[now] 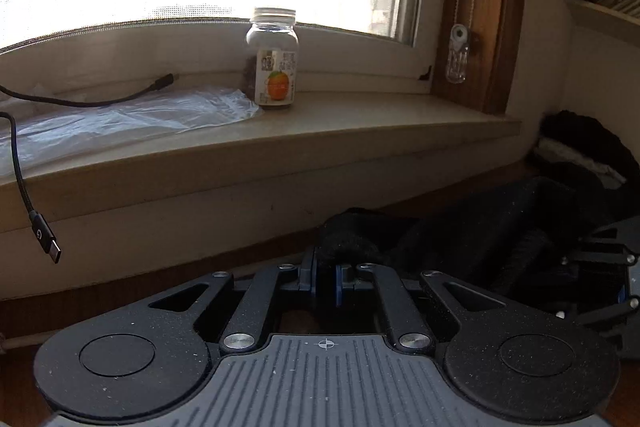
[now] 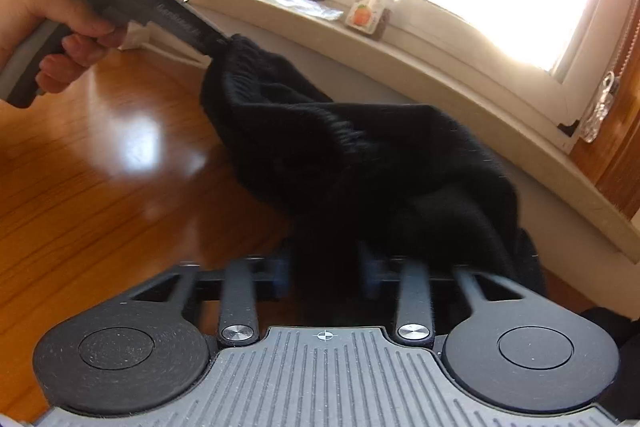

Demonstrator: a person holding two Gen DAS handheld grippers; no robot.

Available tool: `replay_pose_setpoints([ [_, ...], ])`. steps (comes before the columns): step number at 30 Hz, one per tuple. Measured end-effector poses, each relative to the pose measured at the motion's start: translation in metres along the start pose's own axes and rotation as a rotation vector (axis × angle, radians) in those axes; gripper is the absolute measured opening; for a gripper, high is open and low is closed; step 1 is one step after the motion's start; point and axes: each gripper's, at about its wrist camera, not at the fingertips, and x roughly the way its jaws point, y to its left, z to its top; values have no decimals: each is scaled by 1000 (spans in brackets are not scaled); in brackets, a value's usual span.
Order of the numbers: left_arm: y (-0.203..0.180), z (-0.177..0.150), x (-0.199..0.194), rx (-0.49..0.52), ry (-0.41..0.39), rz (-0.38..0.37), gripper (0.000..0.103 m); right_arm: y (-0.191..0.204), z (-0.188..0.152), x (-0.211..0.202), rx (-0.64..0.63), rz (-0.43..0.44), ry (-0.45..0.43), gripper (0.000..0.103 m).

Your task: Fold clothes

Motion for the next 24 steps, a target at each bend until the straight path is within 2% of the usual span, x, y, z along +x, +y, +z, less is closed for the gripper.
replay_pose_setpoints([
  [6, -4, 24, -36, 20, -70, 9, 8, -29, 14, -45, 84, 84, -35, 14],
  [11, 8, 59, -73, 33, -173, 123, 8, -38, 60, -96, 123, 120, -169, 13],
  [14, 28, 71, -88, 30, -191, 170, 8, -30, 89, -123, 126, 205, -258, 13],
  [16, 43, 69, -92, 28, -177, 192, 8, -25, 106, -140, 139, 268, -322, 13],
  [18, 58, 60, -90, 23, -126, 190, 8, -18, 114, -152, 130, 313, -352, 13],
  [22, 79, 33, -77, 18, -21, 180, 12, -6, 111, -136, 104, 336, -280, 14],
  [24, 87, 18, -74, 8, 4, 178, 18, -4, 105, -121, 119, 320, -251, 16],
])
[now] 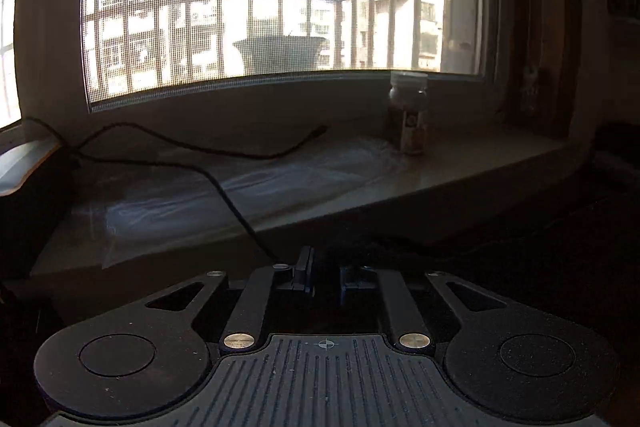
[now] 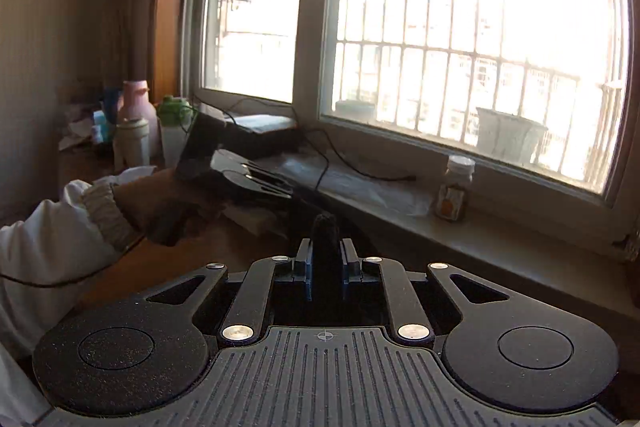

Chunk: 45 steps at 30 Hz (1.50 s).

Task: Fold clothes
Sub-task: 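Lift and swing both grippers up, then open them, then grasp the black garment waistband with the left gripper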

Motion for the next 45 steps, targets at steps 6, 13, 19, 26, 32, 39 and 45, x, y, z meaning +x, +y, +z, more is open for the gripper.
replay_pose_setpoints([
  [6, 13, -24, -13, -25, 9, -13, 44, -22, -14, 33, 39, -93, 39, 20],
  [13, 1, -38, -44, 13, -2, -37, 68, -44, -33, 46, 113, -161, 74, 30],
  [19, -17, -44, -54, 41, 11, -92, 68, -49, -54, 48, 123, -171, 117, 38],
  [26, -61, -66, -41, 59, 44, -227, 30, -49, -97, 49, 114, -203, 214, 39],
  [32, -95, -77, -56, 41, 2, -275, 27, -61, -131, 37, 138, -268, 245, 44],
  [39, -122, -91, -65, 22, 9, -327, 45, -68, -150, 32, 185, -268, 251, 46],
  [45, -136, -98, -43, 55, 69, -322, 45, -61, -153, 34, 149, -278, 247, 48],
])
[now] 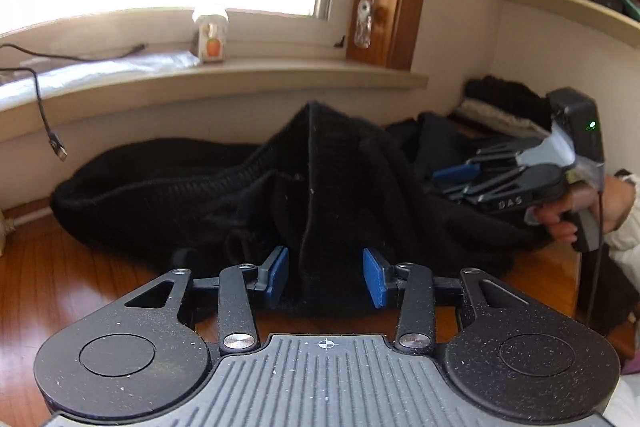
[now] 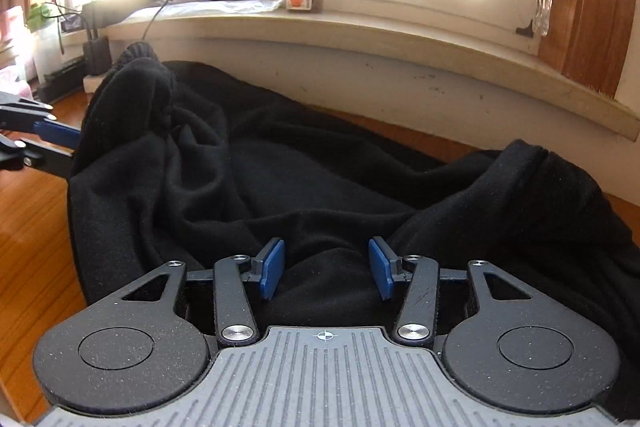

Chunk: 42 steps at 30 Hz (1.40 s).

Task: Fold clothes
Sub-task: 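Grasp the black garment waistband with the left gripper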

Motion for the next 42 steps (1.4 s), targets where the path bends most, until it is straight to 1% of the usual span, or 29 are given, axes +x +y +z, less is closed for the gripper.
replay_pose_setpoints([
  [2, -1, -2, 6, 9, 21, -14, 42, -1, -1, -1, 2, 3, -5, 48],
  [3, -2, -4, 8, 19, 27, -13, 32, -1, -1, -1, 4, 4, -7, 48],
  [4, -3, -5, 10, 31, 30, -9, 25, -1, -1, -1, 5, 5, -9, 48],
  [5, -4, -6, 10, 34, 31, -6, 23, -1, -1, -1, 6, 6, -10, 48],
  [6, -4, -7, 6, 31, 26, -4, 9, -1, -1, -1, 4, 6, -11, 48],
  [9, -1, -10, -9, 24, 0, 7, 8, -2, 0, -2, 8, 11, -8, 48],
  [11, 3, -13, -25, 7, -17, 10, 8, -6, 2, -5, 31, 38, -10, 48],
  [13, 8, -20, -43, 0, -27, 27, 8, -10, 4, -9, 56, 72, -18, 48],
  [15, 15, -29, -63, -9, -37, 46, 8, -14, 6, -16, 72, 86, -33, 48],
  [17, 26, -39, -87, -39, -47, 58, 8, -17, 8, -23, 83, 93, -49, 48],
  [18, 30, -44, -99, -52, -46, 76, 8, -18, 9, -26, 86, 93, -57, 48],
  [20, 43, -55, -122, -85, -44, 139, 8, -20, 11, -32, 91, 91, -71, 49],
  [25, 80, -82, -164, -185, -31, 279, 8, -28, 9, -33, 70, -2, -63, 49],
  [27, 87, -86, -172, -205, -22, 291, 8, -34, 5, -32, 73, -35, -54, 49],
  [29, 92, -89, -179, -217, -21, 290, 9, -42, -1, -32, 91, -55, -47, 49],
  [31, 94, -86, -182, -222, -24, 283, 14, -51, -9, -33, 111, -67, -47, 50],
  [32, 94, -84, -183, -216, -26, 295, 16, -56, -13, -34, 121, -73, -48, 50],
  [33, 94, -83, -185, -212, -34, 311, 26, -60, -17, -35, 131, -78, -48, 50],
  [34, 95, -81, -187, -211, -44, 320, 31, -63, -20, -35, 135, -84, -51, 53],
  [35, 96, -78, -190, -210, -56, 321, 41, -66, -22, -36, 138, -90, -54, 55],
  [36, 94, -74, -191, -207, -69, 321, 45, -68, -26, -38, 140, -90, -59, 58],
  [38, 92, -63, -191, -192, -85, 322, 48, -71, -32, -40, 139, -81, -64, 59],
  [39, 90, -57, -190, -181, -93, 322, 52, -70, -33, -37, 128, -81, -64, 59],
  [40, 88, -50, -189, -167, -103, 310, 54, -68, -33, -35, 116, -84, -64, 59],
  [41, 86, -42, -186, -151, -113, 292, 60, -67, -34, -32, 103, -86, -63, 59],
  [42, 82, -34, -183, -134, -124, 269, 63, -65, -35, -30, 90, -88, -63, 59],
])
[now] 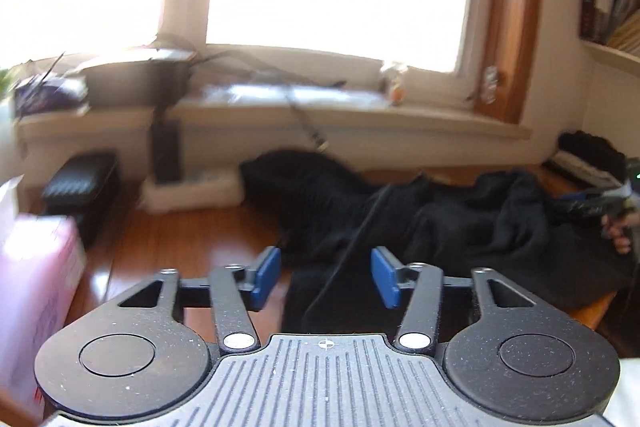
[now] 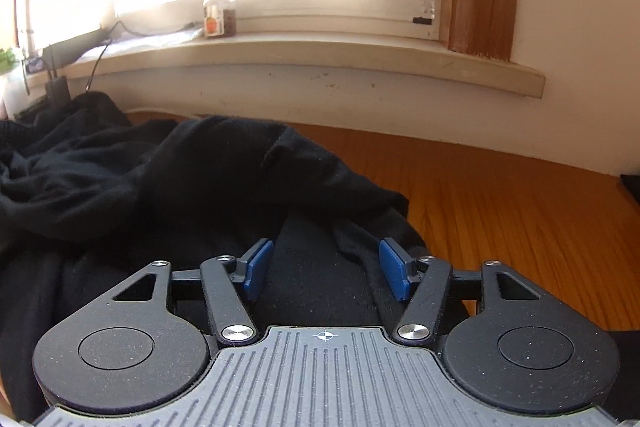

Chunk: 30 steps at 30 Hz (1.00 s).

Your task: Fold clothes

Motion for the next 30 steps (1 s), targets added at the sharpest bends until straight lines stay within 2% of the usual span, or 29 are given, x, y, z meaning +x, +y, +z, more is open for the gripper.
replay_pose_setpoints([
  [4, -36, 39, 25, 87, -22, -94, 66, 4, -6, 3, -38, -5, 13, 64],
  [9, -115, 83, 82, 248, -15, -245, 72, 3, -6, 6, -32, -5, 13, 65],
  [12, -161, 98, 132, 304, 27, -351, 73, 2, -7, 4, -21, -1, 8, 65],
  [16, -208, 96, 210, 334, 115, -452, 75, -3, -7, 2, 12, 17, -3, 66],
  [19, -231, 84, 259, 374, 162, -450, 75, -7, -7, 2, 41, 36, -7, 66],
  [23, -249, 64, 292, 385, 182, -451, 75, -12, -8, 2, 69, 55, -10, 67],
  [30, -249, 40, 318, 410, 206, -435, 72, -12, -7, 4, 68, 54, -10, 67],
])
